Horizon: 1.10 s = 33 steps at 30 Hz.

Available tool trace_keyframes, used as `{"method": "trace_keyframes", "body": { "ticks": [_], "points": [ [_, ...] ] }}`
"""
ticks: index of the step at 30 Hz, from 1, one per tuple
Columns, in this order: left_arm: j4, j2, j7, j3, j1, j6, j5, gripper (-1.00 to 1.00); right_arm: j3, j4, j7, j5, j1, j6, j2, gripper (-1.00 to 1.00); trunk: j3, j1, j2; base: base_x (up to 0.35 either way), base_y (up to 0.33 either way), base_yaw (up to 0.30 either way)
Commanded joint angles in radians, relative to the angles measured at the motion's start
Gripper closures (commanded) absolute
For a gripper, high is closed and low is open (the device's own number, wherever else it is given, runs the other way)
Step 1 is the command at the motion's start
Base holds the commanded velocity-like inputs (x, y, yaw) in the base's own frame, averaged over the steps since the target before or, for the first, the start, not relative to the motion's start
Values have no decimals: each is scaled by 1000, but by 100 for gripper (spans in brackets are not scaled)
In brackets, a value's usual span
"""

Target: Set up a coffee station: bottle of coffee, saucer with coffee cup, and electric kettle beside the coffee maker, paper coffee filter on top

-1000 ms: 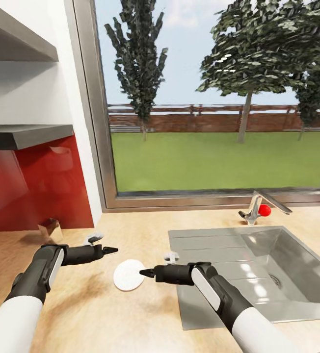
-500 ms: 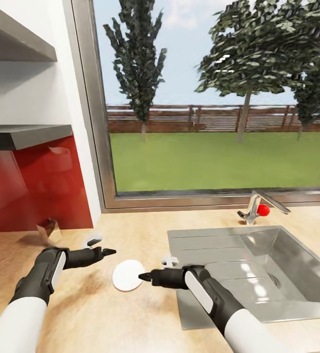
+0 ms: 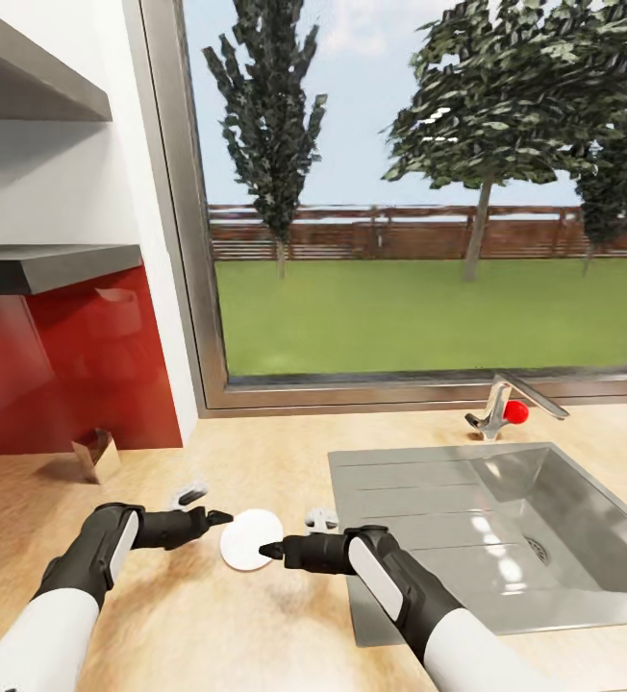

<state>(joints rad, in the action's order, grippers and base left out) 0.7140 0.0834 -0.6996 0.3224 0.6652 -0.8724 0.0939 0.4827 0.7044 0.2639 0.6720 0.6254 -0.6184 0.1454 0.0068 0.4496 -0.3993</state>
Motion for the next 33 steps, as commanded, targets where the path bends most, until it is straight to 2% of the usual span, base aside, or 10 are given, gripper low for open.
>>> {"method": "trace_keyframes", "body": {
  "ticks": [1,5,9,22,27,33],
  "points": [
    [-13,-1,-7,4,1,8,10,-100,0,0,2,0,0,-3,0,-100,0,0,-1,0,0,0],
    [-74,-4,-1,5,1,93,10,-100,0,0,3,0,0,-3,0,-100,0,0,-1,0,0,0],
    [-111,-5,28,6,1,138,8,-100,0,0,3,0,0,-3,0,-100,0,0,-1,0,0,0],
    [-113,-4,54,12,1,154,4,-100,0,-1,3,0,0,-3,0,-100,0,0,-1,41,0,0],
    [-111,-4,54,30,2,154,-16,-100,0,-3,3,-1,0,-3,0,-100,0,0,-1,14,0,0],
    [-109,-7,54,34,2,156,-27,-100,0,-46,3,2,0,-3,2,-100,0,0,-1,1,0,0]
  ]
}}
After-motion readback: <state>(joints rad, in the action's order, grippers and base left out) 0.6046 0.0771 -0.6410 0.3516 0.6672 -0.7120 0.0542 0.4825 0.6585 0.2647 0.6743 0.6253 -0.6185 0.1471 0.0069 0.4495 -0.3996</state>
